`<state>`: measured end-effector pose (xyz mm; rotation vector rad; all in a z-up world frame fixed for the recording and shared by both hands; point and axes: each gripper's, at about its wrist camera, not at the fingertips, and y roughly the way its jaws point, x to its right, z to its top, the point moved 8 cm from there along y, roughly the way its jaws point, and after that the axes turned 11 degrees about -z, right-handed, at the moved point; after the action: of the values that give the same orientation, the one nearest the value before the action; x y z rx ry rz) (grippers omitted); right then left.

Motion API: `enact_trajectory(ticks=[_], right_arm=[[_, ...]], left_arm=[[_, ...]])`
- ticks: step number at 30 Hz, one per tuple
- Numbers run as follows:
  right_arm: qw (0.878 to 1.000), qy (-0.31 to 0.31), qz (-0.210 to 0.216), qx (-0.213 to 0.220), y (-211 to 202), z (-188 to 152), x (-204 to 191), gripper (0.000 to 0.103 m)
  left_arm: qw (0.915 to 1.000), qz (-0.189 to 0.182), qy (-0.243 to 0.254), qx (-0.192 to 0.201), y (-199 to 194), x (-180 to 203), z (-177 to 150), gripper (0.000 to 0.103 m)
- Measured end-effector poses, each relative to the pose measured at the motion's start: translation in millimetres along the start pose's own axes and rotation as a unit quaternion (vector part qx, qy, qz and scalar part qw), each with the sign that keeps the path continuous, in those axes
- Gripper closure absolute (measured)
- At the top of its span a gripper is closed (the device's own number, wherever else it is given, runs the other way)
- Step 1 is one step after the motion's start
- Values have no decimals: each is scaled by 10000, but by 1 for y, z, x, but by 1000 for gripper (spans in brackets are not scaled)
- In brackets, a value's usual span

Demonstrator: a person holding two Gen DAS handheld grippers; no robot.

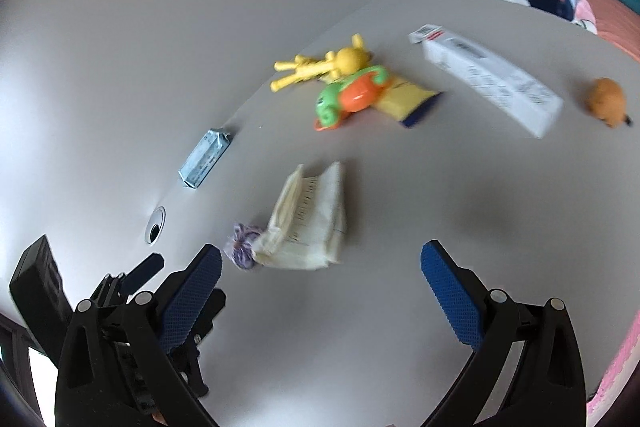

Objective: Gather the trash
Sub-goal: 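Grasp the purple hair tie with the left tool while the right grasps the paper bag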

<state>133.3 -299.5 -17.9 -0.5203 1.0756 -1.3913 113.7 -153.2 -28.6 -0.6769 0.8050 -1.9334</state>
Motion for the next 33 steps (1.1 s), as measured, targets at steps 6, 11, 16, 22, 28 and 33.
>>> enact_trajectory(ticks=[6,11,16,22,28,33], right_arm=[[9991,-132,-354,-181,35,3,-20,10],[9960,-326,-835,-34,49,8,-26,17],[9886,-738,-1313,84,56,11,-30,43],[9898,-747,-1211,73,50,11,-26,95],[9946,-464,-897,239,29,19,-10,98],[9958,-336,-796,312,11,20,5,98]], left_arm=[[9998,161,-51,-95,11,-19,0,5],[9998,130,-54,-157,20,-24,3,5],[9998,109,-15,-185,25,-22,6,5],[9997,99,21,-215,31,-17,9,5],[9995,-16,80,-292,39,2,9,5],[9992,84,227,-331,50,18,9,16]])
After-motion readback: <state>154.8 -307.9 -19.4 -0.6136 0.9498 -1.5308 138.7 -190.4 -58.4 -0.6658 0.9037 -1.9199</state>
